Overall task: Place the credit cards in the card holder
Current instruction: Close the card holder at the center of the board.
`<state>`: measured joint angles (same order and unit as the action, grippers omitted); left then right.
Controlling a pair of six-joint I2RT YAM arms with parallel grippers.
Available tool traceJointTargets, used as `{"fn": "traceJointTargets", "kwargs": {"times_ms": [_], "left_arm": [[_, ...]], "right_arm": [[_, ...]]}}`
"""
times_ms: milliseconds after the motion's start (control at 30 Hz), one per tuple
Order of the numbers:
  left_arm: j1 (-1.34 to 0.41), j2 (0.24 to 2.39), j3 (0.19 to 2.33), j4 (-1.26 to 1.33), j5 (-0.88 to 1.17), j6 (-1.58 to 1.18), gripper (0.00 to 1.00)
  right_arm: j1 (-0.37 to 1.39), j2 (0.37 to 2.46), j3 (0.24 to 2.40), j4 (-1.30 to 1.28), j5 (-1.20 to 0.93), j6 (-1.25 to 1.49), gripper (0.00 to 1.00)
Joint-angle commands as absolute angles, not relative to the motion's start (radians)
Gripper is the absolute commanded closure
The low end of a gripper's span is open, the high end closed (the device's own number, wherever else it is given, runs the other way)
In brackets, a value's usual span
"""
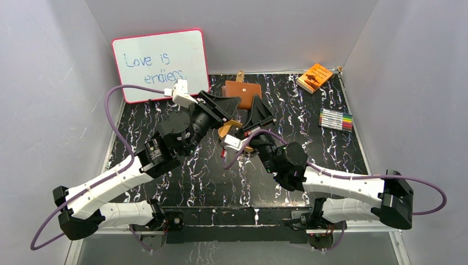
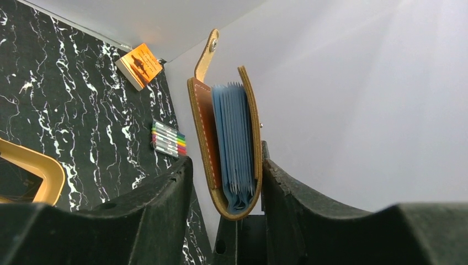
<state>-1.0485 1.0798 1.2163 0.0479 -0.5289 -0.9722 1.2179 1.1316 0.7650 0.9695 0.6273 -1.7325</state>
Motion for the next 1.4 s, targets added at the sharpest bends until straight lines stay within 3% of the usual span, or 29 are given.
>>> {"fn": "traceJointTargets", "kwargs": {"times_ms": [0, 400, 633, 933, 1067, 1100, 1167, 1267, 1367], "left_arm": [[-1.046, 1.077, 1.226, 0.081, -0.546, -0.983, 0.55], [-1.046, 1.072, 1.191, 0.159, -0.557, -0.964, 0.43], [-1.045, 1.077, 1.167, 0.199, -0.55, -0.952, 0.58], [-1.045, 1.079, 1.149, 0.245, -0.537, -0.913, 1.0], [-1.045, 1.079, 1.153, 0.231, -0.548, -0.911, 1.0], [-1.045, 1.073, 1.149, 0.228, -0.557, -0.91, 1.0], [-1.045, 1.052, 1.142, 0.208, -0.593, -0.904, 1.0], [-1.045, 0.996, 1.135, 0.141, -0.66, -0.87, 1.0], [-1.045, 0.911, 1.135, 0.055, -0.732, -0.793, 1.0]], "right_arm": [[1.221, 1.124, 0.838, 1.089, 0.64, -1.735, 1.0], [1.243, 1.125, 0.84, 1.082, 0.652, -1.728, 1.0], [1.256, 1.119, 0.831, 1.085, 0.661, -1.728, 1.0], [1.278, 1.11, 0.822, 1.088, 0.674, -1.736, 1.0], [1.29, 1.103, 0.815, 1.109, 0.682, -1.736, 1.0], [1.295, 1.1, 0.813, 1.108, 0.69, -1.736, 0.89], [1.305, 1.088, 0.822, 1.049, 0.715, -1.711, 0.56], [1.321, 1.058, 0.914, 0.663, 0.755, -1.503, 0.05], [1.327, 1.037, 1.121, 0.152, 0.658, -1.059, 0.02]]}}
